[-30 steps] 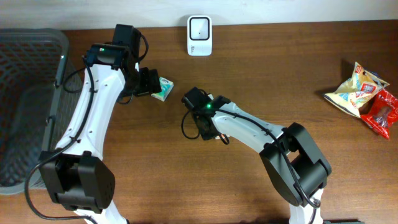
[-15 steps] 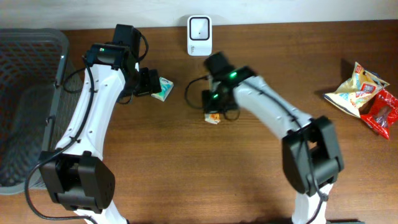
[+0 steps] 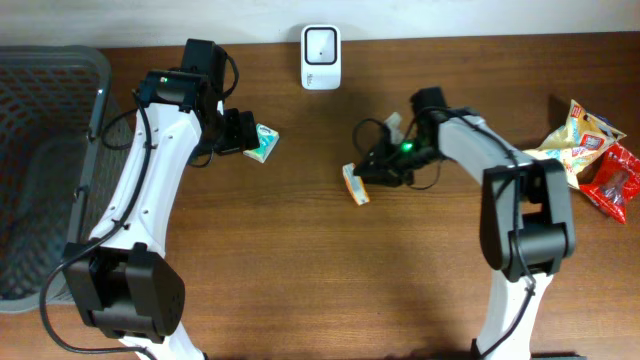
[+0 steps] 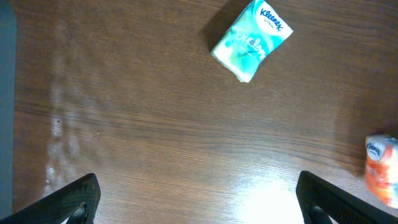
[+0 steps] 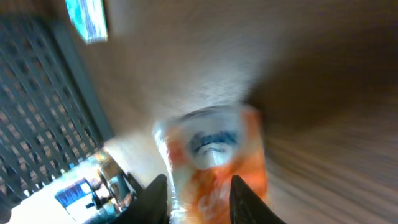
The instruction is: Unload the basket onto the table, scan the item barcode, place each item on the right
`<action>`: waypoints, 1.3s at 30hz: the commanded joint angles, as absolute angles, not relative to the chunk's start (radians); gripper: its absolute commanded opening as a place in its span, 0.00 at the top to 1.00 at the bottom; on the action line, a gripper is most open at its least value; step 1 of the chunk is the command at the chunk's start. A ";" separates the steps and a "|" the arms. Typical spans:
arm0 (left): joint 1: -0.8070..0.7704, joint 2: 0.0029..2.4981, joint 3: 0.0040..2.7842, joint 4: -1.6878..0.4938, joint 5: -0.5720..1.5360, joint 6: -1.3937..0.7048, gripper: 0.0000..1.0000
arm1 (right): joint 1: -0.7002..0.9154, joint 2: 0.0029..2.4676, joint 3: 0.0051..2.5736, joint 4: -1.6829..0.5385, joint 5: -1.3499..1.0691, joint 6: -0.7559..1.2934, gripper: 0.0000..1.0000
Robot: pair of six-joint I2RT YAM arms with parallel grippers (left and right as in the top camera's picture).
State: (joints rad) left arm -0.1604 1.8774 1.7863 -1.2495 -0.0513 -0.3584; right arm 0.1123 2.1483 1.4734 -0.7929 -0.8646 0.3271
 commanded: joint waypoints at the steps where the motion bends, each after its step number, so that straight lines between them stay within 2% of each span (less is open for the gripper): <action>1: -0.160 1.864 1.798 -1.251 -0.041 -0.347 0.01 | 0.044 2.160 1.475 -0.825 -0.728 0.318 0.61; 6: -0.160 1.864 1.798 -1.251 -0.041 -0.346 0.01 | -0.014 2.156 1.578 -1.004 -0.588 0.208 0.60; 12: -0.160 1.864 1.798 -1.251 -0.041 -0.347 0.01 | 0.022 2.148 1.743 -1.226 -0.598 -0.019 0.61; 18: -0.160 1.864 1.798 -1.251 -0.041 -0.346 0.01 | 0.175 2.149 1.777 -1.309 -0.587 -0.195 0.77; 24: -0.160 1.864 1.798 -1.251 -0.041 -0.346 0.01 | 0.367 2.149 1.777 -1.265 -0.292 -0.111 0.90; 28: -0.160 1.864 1.798 -1.251 -0.041 -0.346 0.01 | 0.432 2.154 1.773 -1.207 -0.199 -0.084 0.90; 31: -0.160 1.864 1.798 -1.251 -0.041 -0.347 0.01 | 0.438 2.163 1.769 -1.164 -0.121 0.004 0.94; 39: -0.160 1.864 1.798 -1.251 -0.041 -0.346 0.01 | 0.397 2.202 1.759 -1.125 -0.088 0.055 0.92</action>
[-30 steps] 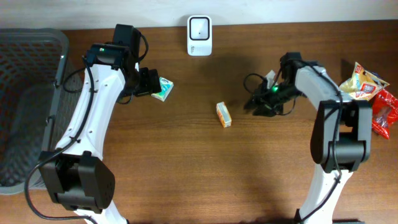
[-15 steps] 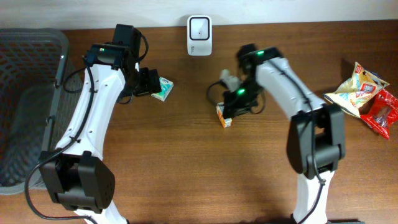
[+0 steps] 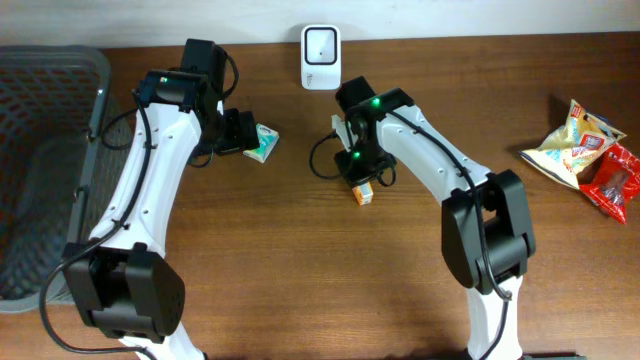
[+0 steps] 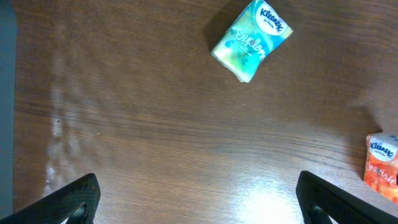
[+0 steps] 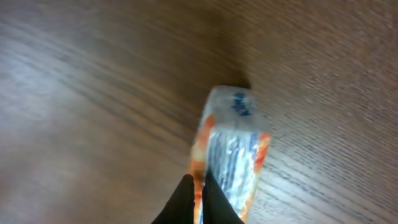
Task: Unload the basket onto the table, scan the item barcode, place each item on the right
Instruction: 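Regrasp the orange Kleenex pack with the right gripper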
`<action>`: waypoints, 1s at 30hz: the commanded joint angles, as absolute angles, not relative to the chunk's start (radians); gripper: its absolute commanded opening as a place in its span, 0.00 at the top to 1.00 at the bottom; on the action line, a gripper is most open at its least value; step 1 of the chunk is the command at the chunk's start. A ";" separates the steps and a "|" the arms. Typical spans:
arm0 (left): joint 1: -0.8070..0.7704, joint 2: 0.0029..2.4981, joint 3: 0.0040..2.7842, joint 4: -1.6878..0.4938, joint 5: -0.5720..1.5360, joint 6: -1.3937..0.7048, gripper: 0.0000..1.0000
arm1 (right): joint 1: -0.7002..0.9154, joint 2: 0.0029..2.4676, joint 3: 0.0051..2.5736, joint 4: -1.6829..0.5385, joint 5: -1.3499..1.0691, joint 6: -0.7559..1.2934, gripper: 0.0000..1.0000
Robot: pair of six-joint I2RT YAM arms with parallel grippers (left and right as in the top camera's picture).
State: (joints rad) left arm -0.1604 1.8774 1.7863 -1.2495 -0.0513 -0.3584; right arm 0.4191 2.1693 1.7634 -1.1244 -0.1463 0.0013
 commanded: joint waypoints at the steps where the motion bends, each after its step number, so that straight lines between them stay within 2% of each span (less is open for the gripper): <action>1: -0.160 1.864 1.798 -1.251 -0.041 -0.346 0.01 | 0.390 2.202 1.759 -1.129 -0.027 0.119 0.92; 6: -0.160 1.864 1.798 -1.251 -0.041 -0.346 0.01 | 0.360 2.198 1.773 -1.180 0.167 0.228 0.92; 11: -0.160 1.864 1.798 -1.251 -0.041 -0.346 0.01 | 0.352 2.192 1.848 -1.278 0.195 0.222 0.80; 13: -0.160 1.864 1.798 -1.251 -0.041 -0.347 0.01 | 0.352 2.192 1.870 -1.309 0.165 0.215 0.69; 15: -0.160 1.864 1.798 -1.251 -0.041 -0.346 0.01 | 0.347 2.193 1.869 -1.309 0.084 0.179 0.65; 16: -0.160 1.864 1.798 -1.251 -0.041 -0.346 0.01 | 0.337 2.201 1.860 -1.288 -0.066 0.060 0.59; 17: -0.160 1.864 1.798 -1.251 -0.041 -0.347 0.01 | 0.325 2.204 1.850 -1.267 -0.133 0.031 0.57; 30: -0.160 1.864 1.798 -1.251 -0.041 -0.346 0.01 | 0.193 2.217 1.710 -1.162 -0.340 -0.027 0.59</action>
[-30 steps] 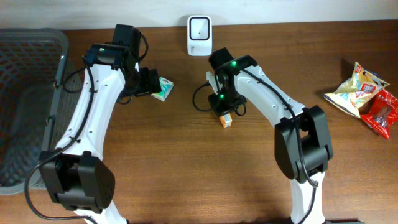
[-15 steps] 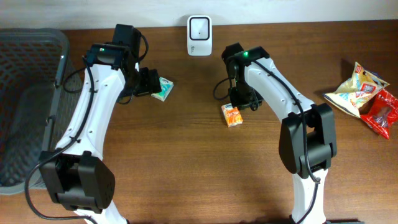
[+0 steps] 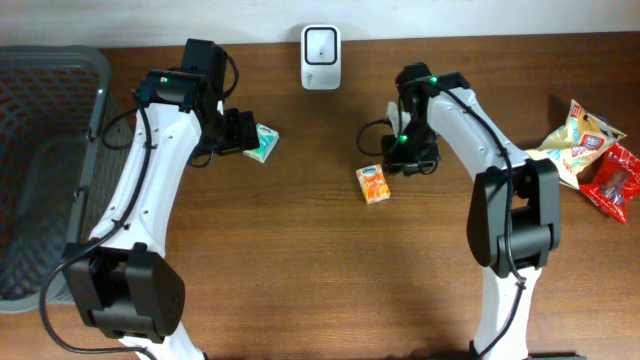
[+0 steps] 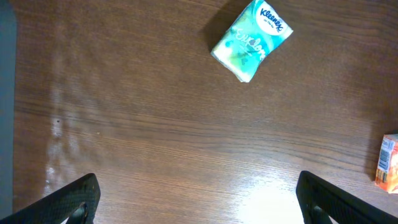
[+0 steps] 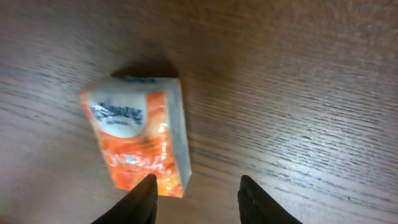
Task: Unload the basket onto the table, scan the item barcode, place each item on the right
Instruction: 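Regrasp the orange Kleenex pack with the right gripper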
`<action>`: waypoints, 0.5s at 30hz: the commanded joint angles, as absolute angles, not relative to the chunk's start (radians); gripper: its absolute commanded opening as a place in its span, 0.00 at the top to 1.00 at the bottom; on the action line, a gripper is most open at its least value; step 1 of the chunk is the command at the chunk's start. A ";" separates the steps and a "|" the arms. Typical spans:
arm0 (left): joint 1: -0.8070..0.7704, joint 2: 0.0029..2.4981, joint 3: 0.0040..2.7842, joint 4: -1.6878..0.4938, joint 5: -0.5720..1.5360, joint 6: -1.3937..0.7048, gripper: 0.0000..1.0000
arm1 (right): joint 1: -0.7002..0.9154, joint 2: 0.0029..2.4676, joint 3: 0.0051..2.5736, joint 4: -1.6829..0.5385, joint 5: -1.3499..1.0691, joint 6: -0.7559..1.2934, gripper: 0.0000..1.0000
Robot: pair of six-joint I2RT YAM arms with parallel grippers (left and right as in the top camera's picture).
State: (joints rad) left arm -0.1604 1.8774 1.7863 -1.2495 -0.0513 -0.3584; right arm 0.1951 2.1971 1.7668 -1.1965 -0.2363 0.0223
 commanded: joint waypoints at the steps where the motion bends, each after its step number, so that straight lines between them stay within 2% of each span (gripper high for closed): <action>1: -0.160 1.864 1.798 -1.251 -0.041 -0.346 0.01 | 0.192 2.217 1.693 -1.144 -0.358 -0.027 0.59; 7: -0.160 1.864 1.798 -1.251 -0.041 -0.346 0.01 | 0.192 2.217 1.630 -1.063 -0.397 -0.027 0.59; 8: -0.160 1.864 1.798 -1.251 -0.041 -0.346 0.01 | 0.192 2.217 1.620 -1.053 -0.397 -0.026 0.65; 9: -0.160 1.864 1.798 -1.251 -0.041 -0.346 0.01 | 0.191 2.217 1.609 -1.038 -0.396 -0.025 0.82; 10: -0.160 1.864 1.798 -1.251 -0.041 -0.346 0.01 | 0.189 2.217 1.595 -1.013 -0.397 -0.002 0.91; 11: -0.160 1.864 1.798 -1.251 -0.041 -0.347 0.01 | 0.189 2.217 1.593 -1.003 -0.397 0.015 0.96; 15: -0.160 1.864 1.798 -1.251 -0.041 -0.346 0.01 | 0.189 2.209 1.632 -0.986 -0.416 0.043 0.96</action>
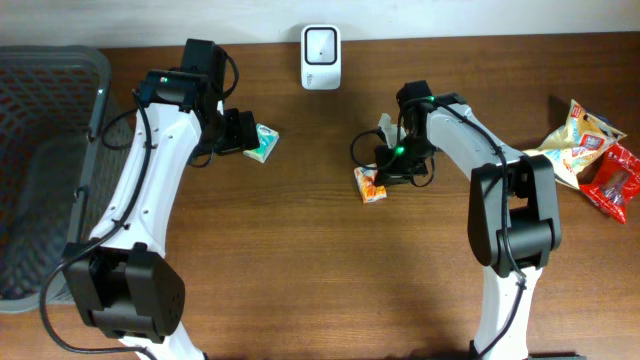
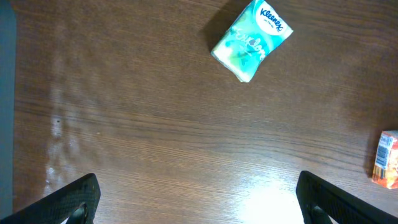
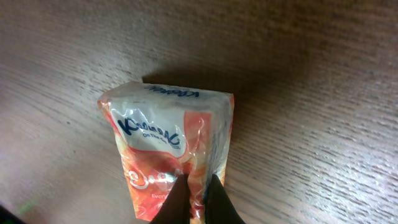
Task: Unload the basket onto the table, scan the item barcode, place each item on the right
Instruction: 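Regrasp the orange Kleenex pack with the right gripper, then raise the orange pack up to the scanner face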
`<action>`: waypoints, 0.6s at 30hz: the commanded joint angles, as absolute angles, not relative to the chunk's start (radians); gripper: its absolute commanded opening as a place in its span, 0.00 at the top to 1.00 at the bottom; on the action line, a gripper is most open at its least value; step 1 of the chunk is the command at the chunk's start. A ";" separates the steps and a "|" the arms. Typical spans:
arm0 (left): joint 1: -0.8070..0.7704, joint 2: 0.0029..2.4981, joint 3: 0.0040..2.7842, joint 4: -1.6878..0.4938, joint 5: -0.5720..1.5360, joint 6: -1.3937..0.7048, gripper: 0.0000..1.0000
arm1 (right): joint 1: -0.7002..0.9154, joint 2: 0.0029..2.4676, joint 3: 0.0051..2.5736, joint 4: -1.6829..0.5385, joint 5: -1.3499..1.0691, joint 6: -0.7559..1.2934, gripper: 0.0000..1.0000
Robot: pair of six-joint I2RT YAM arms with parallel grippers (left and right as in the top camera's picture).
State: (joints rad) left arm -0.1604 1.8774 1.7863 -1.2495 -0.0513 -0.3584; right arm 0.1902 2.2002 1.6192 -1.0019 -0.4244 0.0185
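The orange tissue pack [image 1: 370, 184] lies mid-table, and fills the right wrist view [image 3: 168, 149]. My right gripper [image 3: 194, 200] is shut on the pack's near edge, pinching its wrapper; overhead the gripper [image 1: 388, 172] sits at the pack's right side. The white barcode scanner [image 1: 320, 44] stands at the table's back edge. A green tissue pack [image 1: 263, 143] lies to the left, also seen from the left wrist [image 2: 252, 41]. My left gripper [image 2: 198, 199] hovers open beside it, fingers wide apart over bare wood; overhead the gripper [image 1: 236, 132] is just left of the green pack.
A grey mesh basket [image 1: 40, 170] fills the left side. Snack bags [image 1: 590, 150] lie at the far right edge. The orange pack also shows at the right edge of the left wrist view [image 2: 387, 158].
My right gripper was open just right of the orange pack lying flat. Now it has shut on the pack's edge, and the pack is tilted up slightly to the left.
My right gripper first held the orange pack mid-table, its fingers round it. Later it was shut on the pack closer to the scanner. Then the pack lay released flat on the table with the gripper open. Now the gripper grips it again. The left arm stayed still.
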 commanded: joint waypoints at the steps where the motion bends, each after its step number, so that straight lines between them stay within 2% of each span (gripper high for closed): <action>1: -0.160 1.864 1.798 -1.251 -0.041 -0.346 0.01 | 0.189 2.202 1.654 -0.992 -0.414 0.053 0.96; 6: -0.160 1.864 1.798 -1.251 -0.041 -0.346 0.01 | 0.191 2.143 1.785 -1.006 -0.373 0.069 0.96; 12: -0.160 1.864 1.798 -1.251 -0.041 -0.346 0.01 | 0.236 2.115 1.966 -1.000 -0.046 0.109 0.96; 18: -0.160 1.864 1.798 -1.251 -0.041 -0.346 0.01 | 0.314 2.127 1.982 -0.624 0.187 0.052 0.96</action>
State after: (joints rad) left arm -0.1604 1.8774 1.7863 -1.2495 -0.0513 -0.3584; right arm 0.2718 2.1418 1.9671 -0.7338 0.0135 0.0967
